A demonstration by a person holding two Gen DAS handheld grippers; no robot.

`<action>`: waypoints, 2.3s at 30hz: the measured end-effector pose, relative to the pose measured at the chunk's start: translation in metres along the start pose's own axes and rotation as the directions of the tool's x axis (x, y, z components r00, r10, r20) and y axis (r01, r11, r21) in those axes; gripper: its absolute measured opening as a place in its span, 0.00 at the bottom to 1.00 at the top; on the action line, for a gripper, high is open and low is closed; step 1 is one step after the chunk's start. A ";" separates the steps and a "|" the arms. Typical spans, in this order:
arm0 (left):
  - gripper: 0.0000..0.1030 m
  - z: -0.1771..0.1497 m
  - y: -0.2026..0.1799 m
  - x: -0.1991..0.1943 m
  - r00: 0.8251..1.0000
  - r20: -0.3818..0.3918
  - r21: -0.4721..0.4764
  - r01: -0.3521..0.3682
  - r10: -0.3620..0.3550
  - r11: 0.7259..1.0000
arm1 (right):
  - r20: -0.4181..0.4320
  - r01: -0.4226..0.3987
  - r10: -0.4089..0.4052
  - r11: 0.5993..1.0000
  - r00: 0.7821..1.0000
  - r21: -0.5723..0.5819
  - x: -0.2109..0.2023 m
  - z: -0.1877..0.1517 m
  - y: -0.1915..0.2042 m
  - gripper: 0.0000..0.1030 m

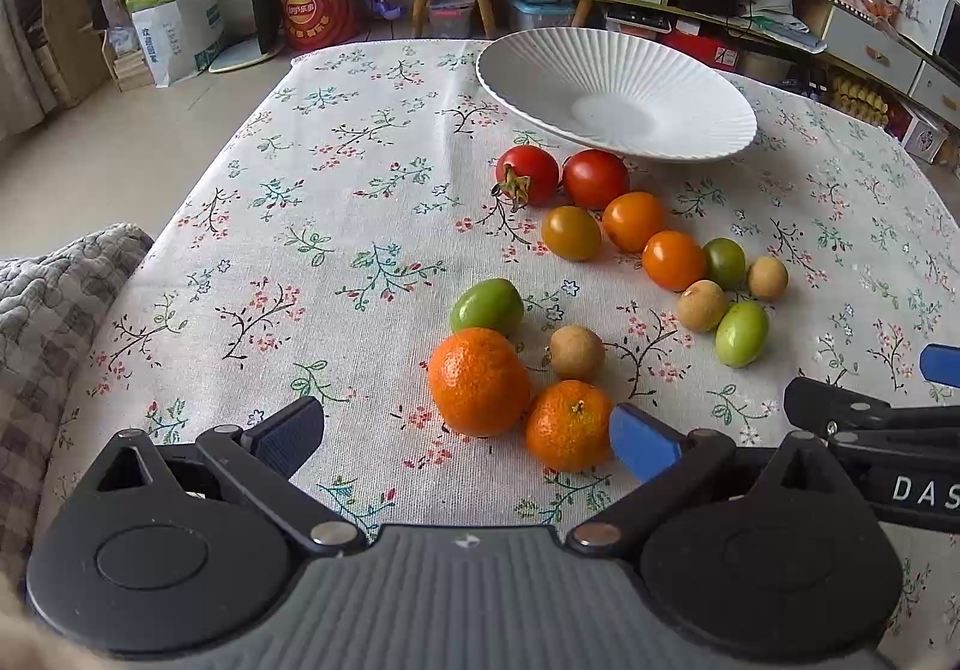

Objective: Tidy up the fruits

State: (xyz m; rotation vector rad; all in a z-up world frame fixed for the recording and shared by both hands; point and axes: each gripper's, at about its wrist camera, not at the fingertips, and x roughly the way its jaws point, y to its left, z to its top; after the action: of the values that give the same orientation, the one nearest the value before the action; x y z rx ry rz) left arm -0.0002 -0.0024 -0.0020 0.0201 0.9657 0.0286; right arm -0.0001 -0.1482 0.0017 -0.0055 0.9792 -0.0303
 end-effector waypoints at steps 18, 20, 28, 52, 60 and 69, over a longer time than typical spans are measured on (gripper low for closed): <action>0.96 0.000 0.000 -0.001 1.000 0.003 0.002 -0.001 0.001 1.000 | 0.003 -0.001 0.001 1.000 1.000 0.004 0.000 0.000 0.000 0.99; 0.96 0.000 0.000 -0.001 1.000 0.003 0.002 -0.001 0.001 1.000 | 0.003 -0.001 0.001 1.000 1.000 0.004 0.000 0.000 0.000 0.99; 0.96 0.000 0.000 -0.001 1.000 0.004 0.002 -0.002 0.002 1.000 | 0.003 -0.001 0.001 1.000 1.000 0.004 0.000 0.000 0.000 0.99; 0.96 0.000 0.000 -0.002 1.000 0.006 0.002 -0.004 0.004 1.000 | 0.003 0.000 0.000 1.000 1.000 0.005 0.000 0.000 0.000 0.99; 0.96 0.002 0.002 -0.004 1.000 0.015 0.003 -0.006 0.006 1.000 | 0.004 0.002 -0.002 1.000 1.000 0.006 0.001 -0.001 -0.001 0.99; 0.96 -0.003 0.006 -0.003 0.996 0.085 0.012 -0.006 0.005 1.000 | 0.030 -0.029 0.029 1.000 0.999 -0.007 0.004 -0.002 -0.002 0.99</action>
State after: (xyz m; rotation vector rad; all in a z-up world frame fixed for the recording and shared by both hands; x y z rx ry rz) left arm -0.0045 0.0033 -0.0009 0.0354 0.8811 0.0268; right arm 0.0005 -0.1504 -0.0026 0.0026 0.9491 -0.0006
